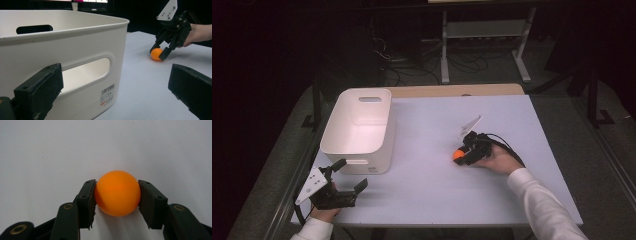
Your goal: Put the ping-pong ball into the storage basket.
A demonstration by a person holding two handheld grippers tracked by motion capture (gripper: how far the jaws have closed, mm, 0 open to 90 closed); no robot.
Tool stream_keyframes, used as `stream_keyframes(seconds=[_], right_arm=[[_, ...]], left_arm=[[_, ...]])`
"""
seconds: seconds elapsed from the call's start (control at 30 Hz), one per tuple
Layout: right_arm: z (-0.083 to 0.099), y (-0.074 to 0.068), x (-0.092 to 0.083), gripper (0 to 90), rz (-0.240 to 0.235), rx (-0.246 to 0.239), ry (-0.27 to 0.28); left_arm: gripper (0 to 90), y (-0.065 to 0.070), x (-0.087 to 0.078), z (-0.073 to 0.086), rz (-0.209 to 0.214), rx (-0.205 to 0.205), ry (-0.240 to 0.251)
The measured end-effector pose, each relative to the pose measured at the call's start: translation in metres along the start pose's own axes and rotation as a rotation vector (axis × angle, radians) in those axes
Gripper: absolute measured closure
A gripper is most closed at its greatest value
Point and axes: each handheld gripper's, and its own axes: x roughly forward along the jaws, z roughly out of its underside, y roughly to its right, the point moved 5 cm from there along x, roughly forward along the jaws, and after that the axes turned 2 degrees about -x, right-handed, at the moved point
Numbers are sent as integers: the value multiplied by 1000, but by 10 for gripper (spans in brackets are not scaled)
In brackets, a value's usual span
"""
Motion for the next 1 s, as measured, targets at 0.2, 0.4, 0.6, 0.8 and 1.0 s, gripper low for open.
stream_keyframes(seconds=[0.2, 0.4, 0.6, 0.8, 1.0], right_arm=[[-2, -1, -5, 493, -2, -5, 13], [-10, -2, -15, 493, -3, -4, 17], [-25, -6, -26, 493, -11, -33, 31], [-37, -9, -34, 493, -19, -47, 38], [-44, -11, -39, 492, -23, -64, 38]], left_arm=[[0, 0, 0, 0, 0, 0, 1], [0, 0, 0, 0, 2, 0, 3], [0, 0, 0, 0, 3, 1, 3], [0, 0, 0, -1, 3, 1, 4], [0, 0, 0, 0, 4, 1, 3]])
